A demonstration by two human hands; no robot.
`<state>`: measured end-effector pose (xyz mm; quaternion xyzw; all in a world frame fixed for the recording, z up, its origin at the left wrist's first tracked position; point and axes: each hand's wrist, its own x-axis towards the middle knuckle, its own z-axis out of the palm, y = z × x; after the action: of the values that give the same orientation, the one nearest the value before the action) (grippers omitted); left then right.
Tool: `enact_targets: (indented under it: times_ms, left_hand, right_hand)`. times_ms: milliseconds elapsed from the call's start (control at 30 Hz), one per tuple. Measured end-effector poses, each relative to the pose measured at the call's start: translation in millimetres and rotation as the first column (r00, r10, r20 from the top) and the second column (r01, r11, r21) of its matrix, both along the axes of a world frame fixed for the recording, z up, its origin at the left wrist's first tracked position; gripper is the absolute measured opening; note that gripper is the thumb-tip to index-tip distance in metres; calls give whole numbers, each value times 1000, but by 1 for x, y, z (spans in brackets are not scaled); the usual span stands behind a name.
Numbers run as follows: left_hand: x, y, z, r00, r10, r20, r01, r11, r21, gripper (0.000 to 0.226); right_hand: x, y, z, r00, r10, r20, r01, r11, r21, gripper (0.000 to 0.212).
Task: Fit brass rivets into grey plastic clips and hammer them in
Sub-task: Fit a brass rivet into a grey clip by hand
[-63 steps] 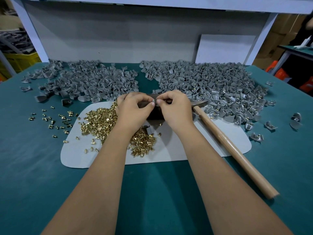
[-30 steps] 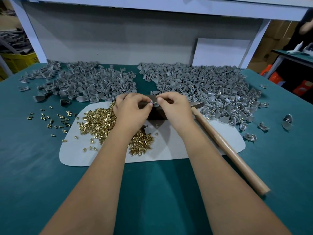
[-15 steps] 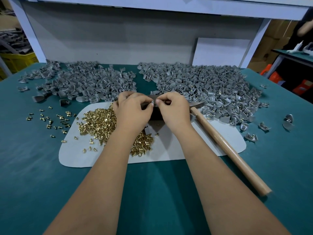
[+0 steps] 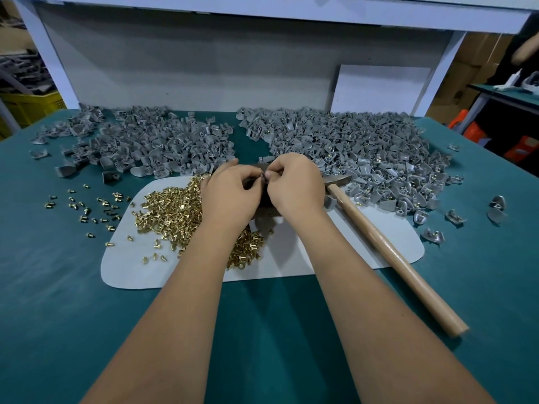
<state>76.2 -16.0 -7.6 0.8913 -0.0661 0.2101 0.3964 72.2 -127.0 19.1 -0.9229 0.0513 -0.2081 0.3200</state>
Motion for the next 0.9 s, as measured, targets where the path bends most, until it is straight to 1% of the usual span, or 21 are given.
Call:
enact_targets:
  times_ms: [100, 300, 433, 533, 633, 733, 800, 833, 900]
  left_hand:
    - [0, -1, 0, 999, 30, -12, -30, 999, 16, 18]
    - [0, -1, -2, 996, 91, -15, -91, 996, 19, 17]
    - [1, -1, -3, 993, 111, -36, -109, 994, 31, 18]
    - [1, -3, -3, 991, 130, -25, -129, 990, 58, 18]
    - [0, -2, -3, 991, 132, -26, -130, 990, 57, 18]
    - [0, -1, -4, 991, 127, -39, -124, 990, 65, 19]
    - [-1, -2, -3, 992, 119, -33, -116, 991, 65, 18]
    - [-2, -3, -3, 993, 116, -26, -114, 991, 64, 18]
    - [-4, -4, -2, 992, 125, -9, -124, 990, 67, 16]
  right_hand:
    - [-1, 0, -3, 1000, 9, 26, -10, 1000, 25, 13]
    - [-3, 1, -11, 991, 38, 127, -45, 997, 55, 12]
    - [-2, 1, -11, 993, 37, 114, -46, 996, 79, 17]
    - [-1, 0, -10, 995, 41, 92, -49, 995, 84, 20]
    - [-1, -2, -11, 992, 76, 96, -85, 992, 93, 18]
    - [-3, -8, -14, 986, 127, 111, -140, 983, 123, 8]
    - [-7, -13, -12, 981, 165, 101, -182, 966, 182, 14]
    - [-11, -17, -10, 979, 175, 101, -195, 948, 251, 20]
    - [-19, -28, -4, 984, 123, 132, -166, 907, 386, 27]
